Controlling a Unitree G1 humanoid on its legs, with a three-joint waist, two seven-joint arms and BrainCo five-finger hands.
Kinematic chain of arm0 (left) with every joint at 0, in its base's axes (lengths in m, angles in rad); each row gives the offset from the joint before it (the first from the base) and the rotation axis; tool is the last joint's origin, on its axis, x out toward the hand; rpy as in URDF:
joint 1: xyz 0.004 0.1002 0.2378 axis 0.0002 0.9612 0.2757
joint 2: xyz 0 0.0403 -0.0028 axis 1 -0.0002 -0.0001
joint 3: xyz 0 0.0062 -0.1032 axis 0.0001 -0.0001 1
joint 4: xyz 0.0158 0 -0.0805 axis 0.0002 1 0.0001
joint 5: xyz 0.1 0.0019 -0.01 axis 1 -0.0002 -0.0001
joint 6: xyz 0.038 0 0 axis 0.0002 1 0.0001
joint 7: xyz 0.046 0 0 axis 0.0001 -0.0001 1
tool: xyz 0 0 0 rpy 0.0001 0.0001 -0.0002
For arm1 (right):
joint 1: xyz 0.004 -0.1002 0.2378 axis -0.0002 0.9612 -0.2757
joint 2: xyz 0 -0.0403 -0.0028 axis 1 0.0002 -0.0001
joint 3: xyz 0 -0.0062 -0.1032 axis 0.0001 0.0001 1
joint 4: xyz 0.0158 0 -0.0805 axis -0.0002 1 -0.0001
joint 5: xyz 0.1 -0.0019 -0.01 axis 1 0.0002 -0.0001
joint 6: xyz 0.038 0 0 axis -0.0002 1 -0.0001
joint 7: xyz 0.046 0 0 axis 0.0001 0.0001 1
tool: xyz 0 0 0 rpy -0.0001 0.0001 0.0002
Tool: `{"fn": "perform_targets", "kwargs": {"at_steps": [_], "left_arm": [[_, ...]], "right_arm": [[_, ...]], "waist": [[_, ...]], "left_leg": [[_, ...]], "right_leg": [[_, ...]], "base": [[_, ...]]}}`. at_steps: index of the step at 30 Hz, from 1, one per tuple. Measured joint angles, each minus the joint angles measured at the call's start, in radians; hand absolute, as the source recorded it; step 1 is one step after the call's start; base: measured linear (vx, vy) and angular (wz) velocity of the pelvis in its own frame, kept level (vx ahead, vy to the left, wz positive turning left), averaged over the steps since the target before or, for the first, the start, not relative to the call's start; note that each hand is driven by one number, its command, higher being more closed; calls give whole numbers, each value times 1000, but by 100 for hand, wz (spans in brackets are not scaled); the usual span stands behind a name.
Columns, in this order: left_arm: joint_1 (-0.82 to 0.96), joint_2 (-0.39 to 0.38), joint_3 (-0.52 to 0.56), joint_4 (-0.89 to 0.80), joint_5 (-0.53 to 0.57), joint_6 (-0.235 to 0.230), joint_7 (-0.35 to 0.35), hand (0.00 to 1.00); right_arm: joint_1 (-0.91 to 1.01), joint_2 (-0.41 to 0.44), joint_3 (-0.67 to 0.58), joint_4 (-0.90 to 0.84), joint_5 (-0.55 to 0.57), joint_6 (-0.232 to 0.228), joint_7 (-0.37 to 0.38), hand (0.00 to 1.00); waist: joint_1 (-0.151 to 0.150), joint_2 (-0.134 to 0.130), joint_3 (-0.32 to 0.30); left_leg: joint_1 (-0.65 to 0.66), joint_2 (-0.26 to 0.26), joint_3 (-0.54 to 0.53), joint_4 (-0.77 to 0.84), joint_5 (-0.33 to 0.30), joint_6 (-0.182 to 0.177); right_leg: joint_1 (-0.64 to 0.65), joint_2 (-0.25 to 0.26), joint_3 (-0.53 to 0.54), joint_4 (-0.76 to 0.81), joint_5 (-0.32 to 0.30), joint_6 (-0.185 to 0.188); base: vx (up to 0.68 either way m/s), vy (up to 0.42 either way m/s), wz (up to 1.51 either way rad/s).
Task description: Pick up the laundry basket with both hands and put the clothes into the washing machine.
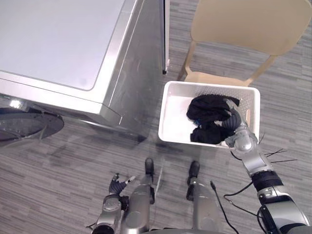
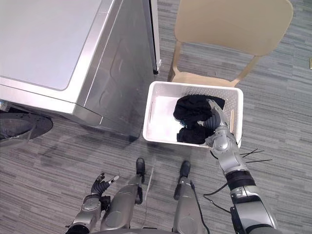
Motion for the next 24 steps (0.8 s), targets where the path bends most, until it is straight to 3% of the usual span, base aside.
{"fn": "perform_targets", "kwargs": {"at_steps": [6, 9, 10, 19, 24], "left_arm": [[-31, -5, -29, -7, -5, -7, 3, 0], [-61, -12, -27, -28, -11, -7, 19, 0], [-63, -14, -26, -46, -12, -8, 20, 0], [-67, -53, -24, -114, -48, -9, 22, 0], [-67, -62, -23, -122, -48, -9, 21, 0]], "right_arm": [[-152, -49, 73, 139, -44, 22, -5, 0], [-210, -66, 88, 170, -51, 41, -17, 0], [-232, -67, 97, 179, -50, 44, -20, 100], [-329, -54, 165, 160, 37, 55, -43, 100], [-292, -38, 146, 36, 109, 56, -41, 100]], "waist": [[7, 44, 17], [27, 67, 29], [28, 69, 30], [29, 69, 31], [27, 67, 32]], "left_leg": [[-63, -7, -10, -39, 38, -7], [-112, -11, -25, -58, 63, -8], [-132, -12, -30, -63, 71, -10], [-171, -15, -45, -64, 85, -6], [-160, -14, -41, -55, 85, -6]], "right_leg": [[-96, -18, -5, 51, -3, -2], [-169, -32, -10, 102, -20, -9], [-195, -39, -19, 123, -29, -11], [-257, -58, -38, 210, -82, -25], [-248, -58, -35, 215, -84, -25]], "base": [[-36, -22, 10], [-49, -56, 19], [-28, -71, 26], [6, -67, 12], [22, -46, -2]]}}
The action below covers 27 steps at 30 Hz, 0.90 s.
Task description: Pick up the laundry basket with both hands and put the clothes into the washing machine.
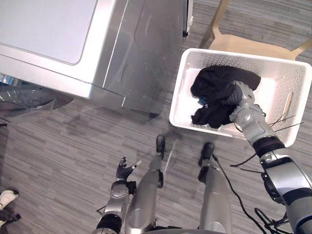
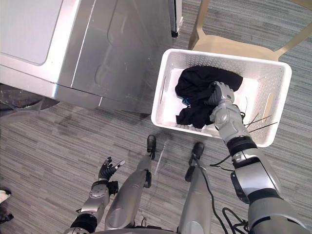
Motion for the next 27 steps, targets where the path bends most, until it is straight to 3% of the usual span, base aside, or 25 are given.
{"fn": "perform_targets", "kwargs": {"at_steps": [9, 12, 16, 21, 27], "left_arm": [[15, 0, 8, -27, 3, 15, -5, 0], [53, 6, 8, -30, 6, 22, -8, 0], [97, 15, 9, -13, 21, 44, -29, 0], [166, 21, 38, 19, 52, 69, -47, 0], [224, 22, 38, 6, 59, 72, -48, 0]], "right_arm": [[271, 133, -262, -456, 189, -7, -19, 100], [353, 212, -281, -540, 246, -22, -19, 100], [490, 334, -344, -619, 328, -42, 1, 100], [607, 450, -342, -731, 469, -83, 63, 100], [683, 493, -266, -855, 567, -143, 137, 100]], "waist": [[-11, -13, 3], [-29, -35, -13], [-29, -71, -57], [-30, -87, -164], [-31, -99, -224]], "left_leg": [[160, 11, 7, -17, -20, -6], [217, 20, 12, -33, -25, -7], [295, 33, 14, -33, -54, -13], [396, 38, 41, -33, -91, -7], [466, 37, 54, -33, -115, -5]], "right_leg": [[163, 17, 3, -29, -28, 13], [221, 34, 6, -60, -34, 15], [324, 68, 11, -132, -21, 27], [453, 92, 32, -236, 17, 28], [539, 100, 52, -300, 35, 35]], "base": [[-1, -48, -5], [19, -37, -14], [80, -26, -16], [158, 11, -20], [92, 22, -15]]}}
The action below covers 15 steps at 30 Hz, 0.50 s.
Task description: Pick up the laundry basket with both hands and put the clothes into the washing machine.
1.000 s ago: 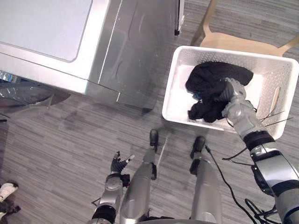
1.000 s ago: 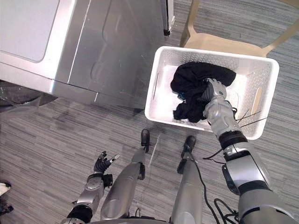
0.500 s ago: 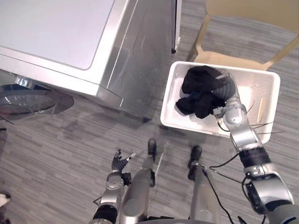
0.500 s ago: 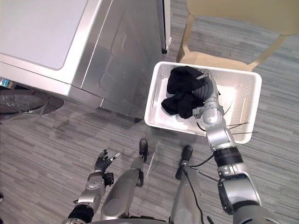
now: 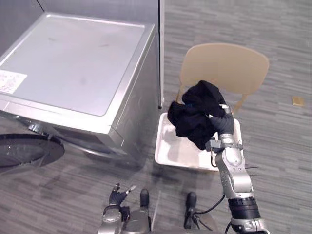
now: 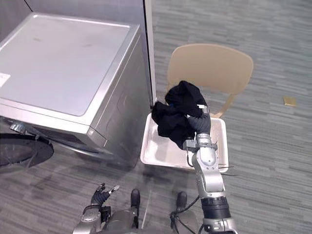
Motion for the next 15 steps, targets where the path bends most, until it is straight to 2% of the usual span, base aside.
{"fn": "perform_targets", "kwargs": {"at_steps": [4, 6, 7, 8, 9, 10, 11, 12, 13, 14, 15], "left_arm": [[18, 0, 2, -24, -3, 0, 0, 0], [17, -2, 3, -53, -2, 0, 0, 0], [17, -4, 7, -69, -2, -1, 0, 0], [12, -8, 9, -106, -2, -3, 0, 0], [15, -6, 10, -145, -3, -4, 1, 0], [21, -6, 17, -175, -2, -3, 3, 0], [28, -8, 23, -206, -2, -3, 7, 0], [29, -12, 23, -220, -2, -3, 9, 0], [36, -26, 22, -250, -10, -3, 20, 0], [42, -37, 21, -267, -15, -3, 24, 0], [53, -64, 12, -296, -22, -3, 28, 0]], "right_arm": [[19, 11, 73, 0, 20, -11, 49, 100], [47, 12, 85, 1, 18, -12, 57, 100], [51, 13, 87, 0, 14, -12, 57, 100], [57, 15, 86, 0, -1, -13, 55, 100], [63, 19, 83, 0, -18, -13, 50, 100], [63, 24, 89, -1, -32, -12, 43, 100], [62, 32, 104, -21, -58, -12, 34, 100], [57, 33, 112, -33, -62, -12, 31, 100], [34, 34, 125, -48, -69, -12, 25, 100], [21, 33, 131, -50, -72, -12, 16, 100], [8, 20, 131, -50, -72, -12, 8, 100]], "waist": [[4, -4, -3], [4, -6, -1], [4, -5, -1], [-1, -5, 1], [5, -16, -2], [13, -28, -10], [34, -35, -15], [43, -36, -16], [63, -31, -12], [73, -23, -12], [84, 2, -12]], "left_leg": [[1, -1, 9, 65, -45, 6], [-45, 0, -4, 147, -69, 28], [-59, 4, -10, 164, -73, 32], [-88, 3, -40, 191, -74, 33], [-104, -5, -72, 217, -72, 31], [-127, -14, -90, 237, -71, 29], [-166, -19, -113, 272, -69, 26], [-188, -20, -122, 290, -65, 20], [-227, -13, -124, 313, -54, 3], [-242, -4, -127, 317, -43, -14], [-267, 16, -149, 318, -22, -42]], "right_leg": [[-1, -6, 24, 52, -9, 6], [-10, -18, 62, 106, -30, 32], [-24, -17, 90, 150, -57, 61], [-73, -26, 144, 355, -161, 38], [-78, -33, 178, 527, -226, 54], [-63, -39, 204, 602, -256, 62], [-27, -40, 230, 619, -288, 55], [-8, -37, 229, 588, -318, 50], [10, -22, 212, 514, -376, 28], [18, -13, 196, 482, -400, 20], [28, 10, 169, 438, -437, -11]], "base": [[-16, 23, -10], [-85, 36, 22], [-101, 11, 63], [-73, -55, 91], [-88, -139, 106], [-113, -253, 84], [-157, -271, 51], [-230, -294, 34], [-228, -227, 15], [-315, -261, 12], [-279, -198, 37]]}}
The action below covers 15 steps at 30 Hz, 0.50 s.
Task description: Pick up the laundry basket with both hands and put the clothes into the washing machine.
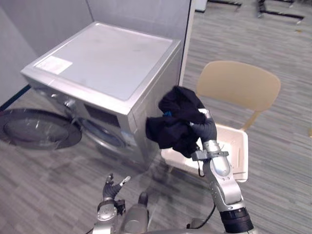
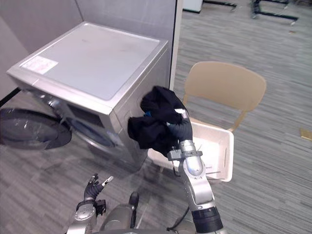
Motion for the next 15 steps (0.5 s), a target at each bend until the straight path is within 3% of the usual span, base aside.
{"fn": "perform_targets", "kwargs": {"at_steps": [1, 2, 3, 5, 8, 9, 10, 11, 12, 13, 14, 15], "left_arm": [[14, -24, -20, -25, -2, 2, 2, 0], [34, -26, -64, -83, -15, 2, 0, 0], [33, -20, -89, -118, -18, 2, -5, 0], [26, -19, -115, -193, -16, 1, -9, 0], [24, -9, -147, -318, -11, -15, -27, 0], [17, -2, -157, -330, -5, -26, -29, 0], [-13, 19, -185, -331, 14, -41, -36, 0], [-42, 34, -214, -330, 25, -47, -54, 0], [-54, 39, -234, -330, 26, -51, -61, 0], [-86, 43, -273, -330, 36, -63, -79, 0], [-116, 47, -309, -330, 46, -72, -99, 0], [-133, 51, -329, -330, 47, -79, -106, 0]], "right_arm": [[3, -16, 2, 0, 0, 0, -3, 100], [5, -40, -3, 2, 0, 3, -12, 100], [5, -55, -11, 2, 0, 4, -14, 100], [-13, -75, -40, 21, 0, 8, -14, 100], [-14, -75, -54, 24, -9, 18, -8, 100], [-14, -75, -54, 31, -9, 18, -3, 100], [-16, -77, -54, 61, -9, 18, 11, 100], [-16, -82, -54, 81, -8, 21, 25, 100], [-16, -84, -54, 94, -7, 21, 36, 100], [-16, -87, -54, 108, -1, 25, 56, 100], [-17, -89, -54, 117, 26, 25, 76, 100], [-18, -89, -52, 126, 39, 25, 87, 100]], "waist": [[-7, 39, 1], [-25, 62, 0], [-36, 62, 3], [-39, 45, 8], [-38, 58, 0], [-42, 64, -4], [-60, 64, -7], [-67, 69, -14], [-74, 67, -19], [-86, 94, -42], [-88, 105, -51], [-86, 106, -54]], "left_leg": [[-14, 23, -43, -8, 25, -3], [-14, 52, -42, -69, 20, 3], [-16, 79, 15, -124, -49, 68], [-32, 77, 120, -89, -38, 57], [-9, 61, 161, 139, -47, 59], [6, 67, 164, 182, -61, 68], [61, 70, 166, 214, -130, 70], [120, 66, 173, 165, -141, 66], [154, 64, 179, 106, -138, 63], [218, 59, 169, -76, -104, 18], [250, 60, 152, -178, -87, -2], [257, 62, 137, -215, -83, -3]], "right_leg": [[1, 33, -41, 4, 8, -14], [-6, 59, -92, 6, 18, -43], [-7, 50, -154, -26, 42, -83], [-14, 23, -220, -71, 86, -116], [-32, 5, -295, -144, 171, -135], [-32, 5, -312, -157, 181, -135], [-27, -7, -354, -180, 201, -130], [-27, -17, -380, -197, 218, -119], [-27, -19, -396, -213, 230, -110], [-28, -12, -436, -243, 258, -94], [-32, -8, -468, -257, 272, -76], [-32, -8, -483, -258, 277, -70]], "base": [[-445, -285, 75], [-392, -233, 130], [-446, -235, 133], [-318, -158, 110], [-219, -95, 79], [-193, 14, 84], [-165, 66, 93], [-154, 80, 97], [-122, 105, 94], [-102, 137, 93], [-90, 160, 89], [-86, 177, 63]]}}
